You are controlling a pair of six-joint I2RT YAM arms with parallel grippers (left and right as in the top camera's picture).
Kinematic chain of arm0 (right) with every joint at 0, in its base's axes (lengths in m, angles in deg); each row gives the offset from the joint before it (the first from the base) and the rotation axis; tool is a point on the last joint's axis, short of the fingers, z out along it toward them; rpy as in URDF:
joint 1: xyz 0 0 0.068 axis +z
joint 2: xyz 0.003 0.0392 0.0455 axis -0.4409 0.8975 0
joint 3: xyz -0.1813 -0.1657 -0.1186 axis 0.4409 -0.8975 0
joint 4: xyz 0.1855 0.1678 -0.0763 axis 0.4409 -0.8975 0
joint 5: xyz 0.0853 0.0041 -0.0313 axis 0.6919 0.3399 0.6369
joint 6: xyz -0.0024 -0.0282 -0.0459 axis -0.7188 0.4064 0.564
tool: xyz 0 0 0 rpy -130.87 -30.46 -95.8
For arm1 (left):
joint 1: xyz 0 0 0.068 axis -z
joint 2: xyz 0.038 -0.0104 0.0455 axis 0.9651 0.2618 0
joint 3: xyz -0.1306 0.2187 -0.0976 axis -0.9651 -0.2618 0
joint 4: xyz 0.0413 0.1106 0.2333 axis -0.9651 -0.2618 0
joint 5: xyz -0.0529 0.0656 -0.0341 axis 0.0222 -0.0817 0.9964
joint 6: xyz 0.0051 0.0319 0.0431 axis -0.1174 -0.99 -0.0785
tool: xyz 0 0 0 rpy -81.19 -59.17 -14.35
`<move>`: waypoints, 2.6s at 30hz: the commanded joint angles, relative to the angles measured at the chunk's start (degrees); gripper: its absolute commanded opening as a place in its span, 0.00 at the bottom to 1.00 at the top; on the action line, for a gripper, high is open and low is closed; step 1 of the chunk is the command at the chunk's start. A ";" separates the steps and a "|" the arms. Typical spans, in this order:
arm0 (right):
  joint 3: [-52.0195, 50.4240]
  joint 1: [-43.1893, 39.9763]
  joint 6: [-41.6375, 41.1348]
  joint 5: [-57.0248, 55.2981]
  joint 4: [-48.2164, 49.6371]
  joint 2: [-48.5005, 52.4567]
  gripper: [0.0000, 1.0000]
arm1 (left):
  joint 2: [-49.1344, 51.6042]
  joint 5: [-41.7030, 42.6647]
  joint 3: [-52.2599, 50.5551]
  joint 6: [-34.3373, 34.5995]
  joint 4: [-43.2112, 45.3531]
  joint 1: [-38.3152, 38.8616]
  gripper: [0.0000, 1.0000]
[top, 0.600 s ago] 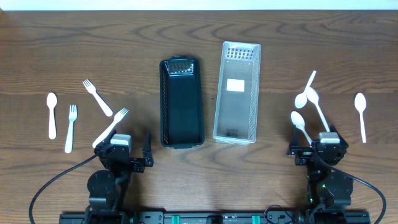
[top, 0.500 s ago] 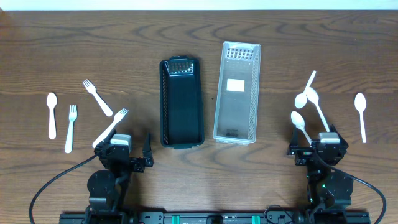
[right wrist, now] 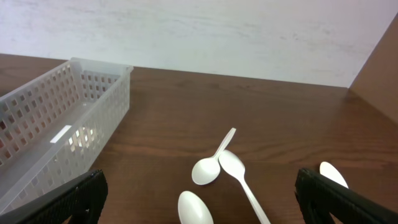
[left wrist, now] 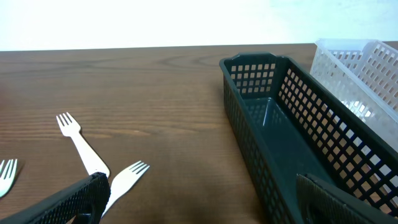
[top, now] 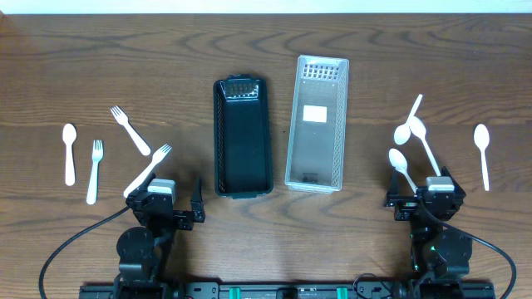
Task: Pack container
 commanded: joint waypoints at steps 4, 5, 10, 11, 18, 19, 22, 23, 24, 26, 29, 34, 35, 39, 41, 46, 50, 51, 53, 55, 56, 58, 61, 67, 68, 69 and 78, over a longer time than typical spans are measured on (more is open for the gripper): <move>-0.24 0.26 -0.48 -0.59 -0.07 -0.13 0.99 | -0.39 -0.28 -1.20 0.24 -0.76 -0.20 0.98; -0.24 0.26 -0.48 -0.59 -0.07 -0.13 0.99 | -0.39 -0.28 -1.20 0.22 -0.76 -0.20 0.98; -0.24 0.26 -0.48 -0.59 -0.07 -0.13 0.99 | -0.39 -0.28 -1.20 0.22 -0.76 -0.20 0.98; -0.24 0.26 -0.48 -0.59 -0.07 -0.13 0.99 | -0.39 -0.28 -1.20 0.22 -0.76 -0.20 0.98; -0.24 0.26 -0.48 -0.59 -0.07 -0.13 0.99 | -0.39 -0.28 -1.22 0.22 -0.76 -0.20 0.98; -0.24 0.26 -0.48 -0.59 -0.07 -0.13 0.99 | -0.39 -0.28 -1.20 0.22 -0.76 -0.20 0.98; -0.24 0.26 -0.48 -0.59 -0.07 -0.13 0.99 | -0.39 -0.28 -1.20 0.22 -0.76 -0.20 0.98; -0.24 0.26 -0.48 -0.59 -0.07 -0.13 0.99 | -0.39 -0.28 -1.20 0.22 -0.76 -0.20 0.98; -0.24 0.26 -0.48 -0.59 -0.07 -0.13 0.99 | -0.39 -0.28 -1.20 0.24 -0.76 -0.20 0.98; -0.24 0.26 -0.48 -0.59 -0.07 -0.13 0.99 | -0.39 -0.28 -1.22 0.22 -0.76 -0.20 0.98; -0.24 0.26 -0.48 -0.59 -0.07 -0.13 0.99 | -0.39 -0.28 -1.20 0.22 -0.76 -0.20 0.98; -0.24 0.26 -0.48 -0.59 -0.07 -0.13 0.99 | -0.39 -0.28 -1.20 0.22 -0.76 -0.20 0.98; -0.24 0.26 -0.48 -0.59 -0.07 -0.13 0.99 | -0.39 -0.28 -1.20 0.22 -0.76 -0.20 0.98; -0.24 0.26 -0.48 -0.59 -0.07 -0.13 0.99 | -0.39 -0.28 -1.22 0.22 -0.76 -0.20 0.98; -0.24 0.26 -0.48 -0.59 -0.07 -0.13 0.99 | -0.39 -0.28 -1.22 0.22 -0.76 -0.20 0.98; -0.24 0.26 -0.48 -0.59 -0.07 -0.13 0.99 | -0.39 -0.28 -1.22 0.22 -0.76 -0.20 0.98; -0.24 0.26 -0.57 -0.11 0.55 -0.13 0.99 | -0.39 -0.31 -1.22 0.22 -0.13 -0.20 0.98; -0.24 0.26 -0.50 -0.13 0.96 -0.13 0.99 | -0.39 -0.28 -1.20 0.24 0.90 -0.20 0.98; -0.24 0.26 -0.57 -0.09 0.81 -0.13 0.99 | -0.39 -0.26 -1.22 0.24 1.84 -0.20 0.98; -0.24 0.26 -2.12 0.35 -0.11 -0.13 0.99 | -0.39 -0.52 -1.22 0.04 1.55 -0.20 0.98; -0.20 0.26 -4.44 2.12 0.17 -0.11 0.99 | -0.39 -0.74 -1.22 0.04 1.79 -0.20 0.98; 0.09 0.26 -7.98 6.34 1.11 -0.09 0.99 | -0.39 -0.70 -1.20 3.56 3.34 -0.20 0.98; 2.58 0.26 -13.14 8.24 2.21 0.55 0.99 | 0.59 -0.68 2.23 10.60 4.90 -0.20 0.98; 18.05 0.24 -8.35 6.73 0.92 12.83 0.99 | 15.45 -0.72 18.69 7.45 4.52 -0.20 0.98; 21.81 0.24 -7.26 6.73 -0.59 16.92 0.99 | 19.96 -0.72 22.49 6.01 3.82 -0.20 0.98; 25.73 0.24 -6.32 6.73 -2.49 21.31 0.99 | 24.11 -0.74 26.01 5.18 2.60 -0.20 0.98; 65.72 0.22 -2.80 6.78 -30.08 64.37 0.99 | 65.51 -0.70 63.39 4.72 -23.91 -2.29 0.98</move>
